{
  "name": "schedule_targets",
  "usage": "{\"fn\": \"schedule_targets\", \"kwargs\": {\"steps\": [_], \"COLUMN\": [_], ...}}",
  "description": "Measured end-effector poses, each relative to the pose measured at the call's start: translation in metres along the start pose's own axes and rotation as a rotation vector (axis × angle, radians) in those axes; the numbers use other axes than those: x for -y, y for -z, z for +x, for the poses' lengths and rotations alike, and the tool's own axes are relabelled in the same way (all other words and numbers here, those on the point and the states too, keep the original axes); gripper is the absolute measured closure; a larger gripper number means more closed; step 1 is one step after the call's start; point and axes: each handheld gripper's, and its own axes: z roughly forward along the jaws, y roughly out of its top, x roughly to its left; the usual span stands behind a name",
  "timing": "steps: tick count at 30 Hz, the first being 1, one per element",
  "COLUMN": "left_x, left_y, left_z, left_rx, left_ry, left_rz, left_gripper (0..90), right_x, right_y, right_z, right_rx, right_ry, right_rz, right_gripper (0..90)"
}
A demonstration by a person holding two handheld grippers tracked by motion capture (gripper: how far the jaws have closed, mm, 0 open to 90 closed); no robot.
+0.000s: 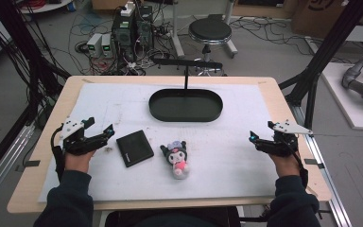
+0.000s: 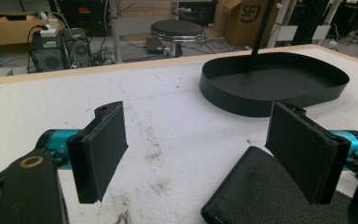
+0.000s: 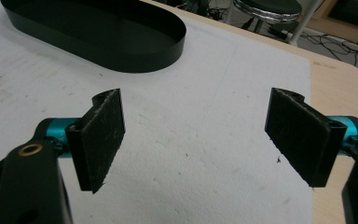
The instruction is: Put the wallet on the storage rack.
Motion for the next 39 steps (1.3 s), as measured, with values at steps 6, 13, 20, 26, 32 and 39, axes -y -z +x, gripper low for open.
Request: {"fn": "schedule_targets", "kwargs": {"steps": [6, 13, 20, 26, 32, 39], "left_x": [0.002, 0.007, 0.016, 0.026, 0.031, 0.031], "left_y": [-0.006, -0.013, -0.021, -0.03, -0.042, -0.053], "left_z": [-0.002, -0.01, -0.011, -0.011, -0.008, -0.008], "left_rx": [0.016, 0.101, 0.186, 0.182, 0.157, 0.194], "left_ry": [0.002, -0.019, -0.053, -0.073, -0.058, -0.057], "left_rz": [0.024, 0.091, 0.202, 0.28, 0.312, 0.411], "left_gripper": [20.3, 29.1, 32.0, 28.0, 25.1, 46.6], "right_x": [0.001, 0.003, 0.0, -0.004, -0.004, -0.003], "right_y": [-0.003, 0.003, -0.005, -0.009, -0.01, -0.01], "right_z": [0.0, -0.001, 0.006, 0.014, 0.017, 0.015], "right_rx": [-0.008, 0.002, -0.007, -0.02, -0.025, -0.022], "right_ry": [0.003, 0.0, 0.036, 0.062, 0.063, 0.059], "right_rz": [-0.003, -0.002, 0.019, 0.02, 0.024, 0.027], "right_gripper": [20.3, 20.4, 20.4, 20.4, 20.4, 20.4]}}
